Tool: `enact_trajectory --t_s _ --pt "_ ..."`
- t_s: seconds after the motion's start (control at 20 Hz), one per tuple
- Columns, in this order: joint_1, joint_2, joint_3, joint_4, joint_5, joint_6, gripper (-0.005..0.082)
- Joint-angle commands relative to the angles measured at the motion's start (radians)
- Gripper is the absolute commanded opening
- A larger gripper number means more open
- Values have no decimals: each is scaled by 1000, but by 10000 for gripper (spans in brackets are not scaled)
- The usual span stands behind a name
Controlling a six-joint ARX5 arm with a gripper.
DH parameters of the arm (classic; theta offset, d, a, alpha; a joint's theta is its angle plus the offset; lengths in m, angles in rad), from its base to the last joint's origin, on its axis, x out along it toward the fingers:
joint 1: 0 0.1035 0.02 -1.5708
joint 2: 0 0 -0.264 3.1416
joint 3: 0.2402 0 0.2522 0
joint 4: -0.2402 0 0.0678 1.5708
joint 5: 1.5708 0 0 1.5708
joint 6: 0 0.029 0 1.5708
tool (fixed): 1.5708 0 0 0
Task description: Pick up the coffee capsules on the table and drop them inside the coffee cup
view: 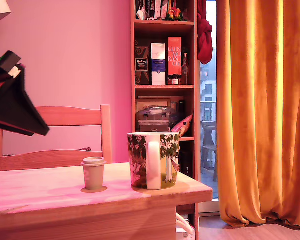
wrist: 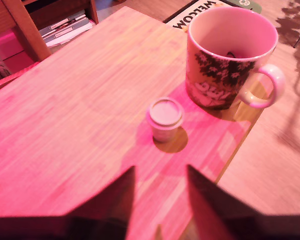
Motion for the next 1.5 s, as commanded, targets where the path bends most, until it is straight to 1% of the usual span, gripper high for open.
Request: enact_trajectory --t_s 0.0,0.25,0.35,0.4,0.5,0.55,0.65,0.9,1.45 --pt "1 18 -8 19 2 4 624" --pt "1 79 -8 26 2 24 624" --pt "1 121 -8 55 7 32 624" --pt "1 141 -8 75 19 34 624" --pt "0 177 -8 116 70 35 624" --pt "0 193 -8 132 78 39 624" --pt "0 228 -8 149 110 57 624" --pt "0 271 -8 165 111 56 624" --pt "0 271 -8 185 111 56 624"
